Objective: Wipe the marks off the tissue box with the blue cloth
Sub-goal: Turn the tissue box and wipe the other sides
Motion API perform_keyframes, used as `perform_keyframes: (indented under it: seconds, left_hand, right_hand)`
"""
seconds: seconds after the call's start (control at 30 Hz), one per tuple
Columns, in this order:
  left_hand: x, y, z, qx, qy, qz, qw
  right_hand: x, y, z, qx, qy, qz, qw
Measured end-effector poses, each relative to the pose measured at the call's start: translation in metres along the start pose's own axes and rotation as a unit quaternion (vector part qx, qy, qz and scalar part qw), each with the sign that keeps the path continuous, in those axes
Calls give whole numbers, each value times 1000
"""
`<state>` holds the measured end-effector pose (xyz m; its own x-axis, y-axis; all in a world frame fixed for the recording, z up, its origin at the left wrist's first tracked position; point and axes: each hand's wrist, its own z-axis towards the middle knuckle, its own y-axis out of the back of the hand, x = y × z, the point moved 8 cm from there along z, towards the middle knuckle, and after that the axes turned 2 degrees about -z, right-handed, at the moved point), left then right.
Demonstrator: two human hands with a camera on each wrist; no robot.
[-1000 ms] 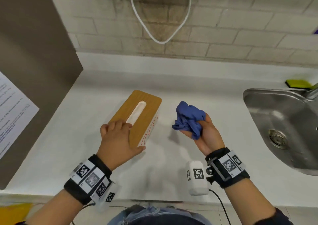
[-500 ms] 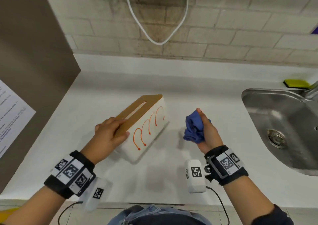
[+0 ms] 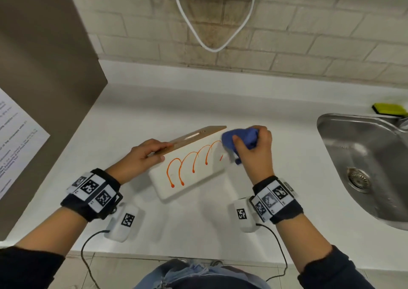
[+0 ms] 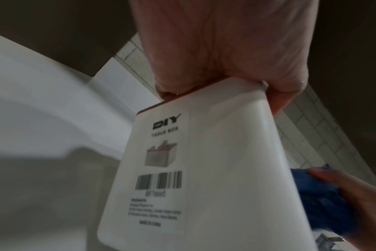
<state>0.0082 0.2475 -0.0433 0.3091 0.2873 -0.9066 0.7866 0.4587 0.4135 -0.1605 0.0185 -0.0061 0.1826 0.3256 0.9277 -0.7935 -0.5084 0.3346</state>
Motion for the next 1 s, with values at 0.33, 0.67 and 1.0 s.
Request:
perform_keyframes:
  seconds: [0.33,0.67,1.0]
  left_hand:
    - [-5,-12,6,35,-8,19,999]
    - [-2,2,20,33,-6,14,999]
    - [2,13,23,34,12,18,999]
  right_hand:
    - [-3,-63,-16,61,63,-49,995]
    - [24,-99,-34,124,137,-59,981]
    - [3,-52,-11,105,-32,166,980]
